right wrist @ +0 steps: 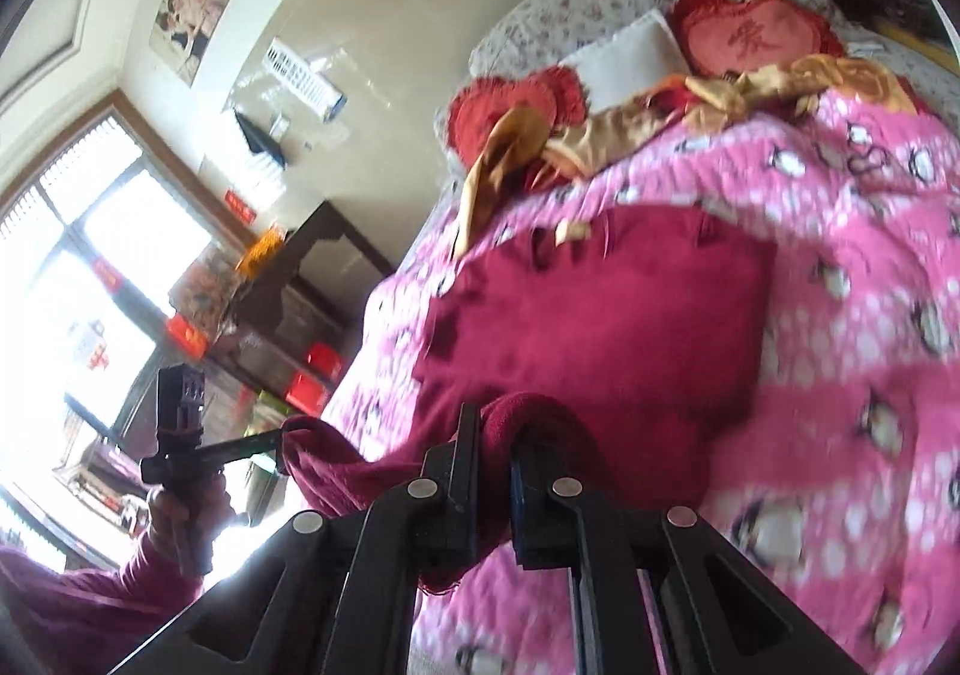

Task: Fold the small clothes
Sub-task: 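Hold the hem with both grippers and lay it over the collar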

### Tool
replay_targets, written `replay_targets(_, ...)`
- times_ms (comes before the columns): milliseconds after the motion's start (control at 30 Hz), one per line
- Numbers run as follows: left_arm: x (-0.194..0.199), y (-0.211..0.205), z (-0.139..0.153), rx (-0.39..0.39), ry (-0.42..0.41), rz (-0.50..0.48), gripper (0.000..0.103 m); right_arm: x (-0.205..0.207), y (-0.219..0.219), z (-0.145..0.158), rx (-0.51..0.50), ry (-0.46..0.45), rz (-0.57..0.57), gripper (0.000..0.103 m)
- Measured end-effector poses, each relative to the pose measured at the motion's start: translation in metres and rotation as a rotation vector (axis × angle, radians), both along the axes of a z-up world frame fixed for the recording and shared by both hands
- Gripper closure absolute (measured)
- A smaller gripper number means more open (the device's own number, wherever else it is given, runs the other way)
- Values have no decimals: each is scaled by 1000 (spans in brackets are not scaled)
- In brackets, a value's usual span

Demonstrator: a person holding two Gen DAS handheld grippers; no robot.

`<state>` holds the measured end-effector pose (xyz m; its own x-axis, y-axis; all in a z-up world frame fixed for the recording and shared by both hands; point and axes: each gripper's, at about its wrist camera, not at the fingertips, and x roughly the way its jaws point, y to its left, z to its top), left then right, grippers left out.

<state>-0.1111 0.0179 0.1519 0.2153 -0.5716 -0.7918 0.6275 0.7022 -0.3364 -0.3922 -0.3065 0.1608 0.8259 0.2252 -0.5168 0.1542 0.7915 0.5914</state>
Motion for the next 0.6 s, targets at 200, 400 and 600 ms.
replay_targets(200,72,-60,-13,28,-14,59,97,60,-61,-7,-30,40,-117,96)
replay_targets(400,117,-104,-43,84,12,74,97,112,-104,-43,-10,130,-174,96)
replay_targets(600,145,-119,-64,65,77,83,91,146,-149,-94,150,220,-221,95)
